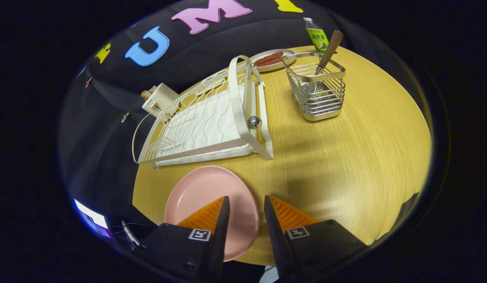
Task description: Take the plate from the dish rack, then take the spoon from the basket and place it into the plate.
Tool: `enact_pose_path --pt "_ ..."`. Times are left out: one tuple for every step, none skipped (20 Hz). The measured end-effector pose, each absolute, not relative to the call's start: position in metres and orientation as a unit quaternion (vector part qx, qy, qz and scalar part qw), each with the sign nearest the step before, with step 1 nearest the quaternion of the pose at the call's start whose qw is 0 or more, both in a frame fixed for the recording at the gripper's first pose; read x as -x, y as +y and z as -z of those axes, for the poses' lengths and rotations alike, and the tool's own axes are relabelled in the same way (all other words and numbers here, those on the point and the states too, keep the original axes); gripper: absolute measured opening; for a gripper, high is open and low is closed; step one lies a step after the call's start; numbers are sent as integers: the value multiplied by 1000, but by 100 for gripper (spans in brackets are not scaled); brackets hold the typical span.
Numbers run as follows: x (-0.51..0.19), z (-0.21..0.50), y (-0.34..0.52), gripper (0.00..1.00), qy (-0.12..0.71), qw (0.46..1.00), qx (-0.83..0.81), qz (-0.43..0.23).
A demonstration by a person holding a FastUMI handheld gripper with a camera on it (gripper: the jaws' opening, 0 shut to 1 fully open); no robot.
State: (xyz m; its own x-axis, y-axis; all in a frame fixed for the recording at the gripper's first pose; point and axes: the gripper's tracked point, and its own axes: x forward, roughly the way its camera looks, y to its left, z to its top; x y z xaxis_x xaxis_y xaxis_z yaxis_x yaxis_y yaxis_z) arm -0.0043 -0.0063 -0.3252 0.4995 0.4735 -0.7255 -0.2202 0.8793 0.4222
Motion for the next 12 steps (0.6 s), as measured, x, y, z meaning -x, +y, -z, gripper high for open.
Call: enact_pose_path --pt "0 324 -13 77 451 859 -131 -202" --pt "-1 324 -23 91 442 867 -119 -196" --pt "-4 318 -33 98 431 875 -111 -191" --pt "-7 314 -42 99 418 883 -107 -186" --pt "-11 308 -49 99 403 891 -101 -182" --pt "-16 300 -58 99 386 900 -93 -180" --pt "-22 291 -66 99 369 908 -84 -178" --pt "-27 283 -74 99 350 917 -76 -177" --pt "-35 275 -84 99 333 925 -67 -171" --pt "-42 268 -93 99 317 932 -62 -165" --pt "-49 262 -99 98 302 938 -59 -163" --pt "-56 254 -106 99 284 944 -51 -161"
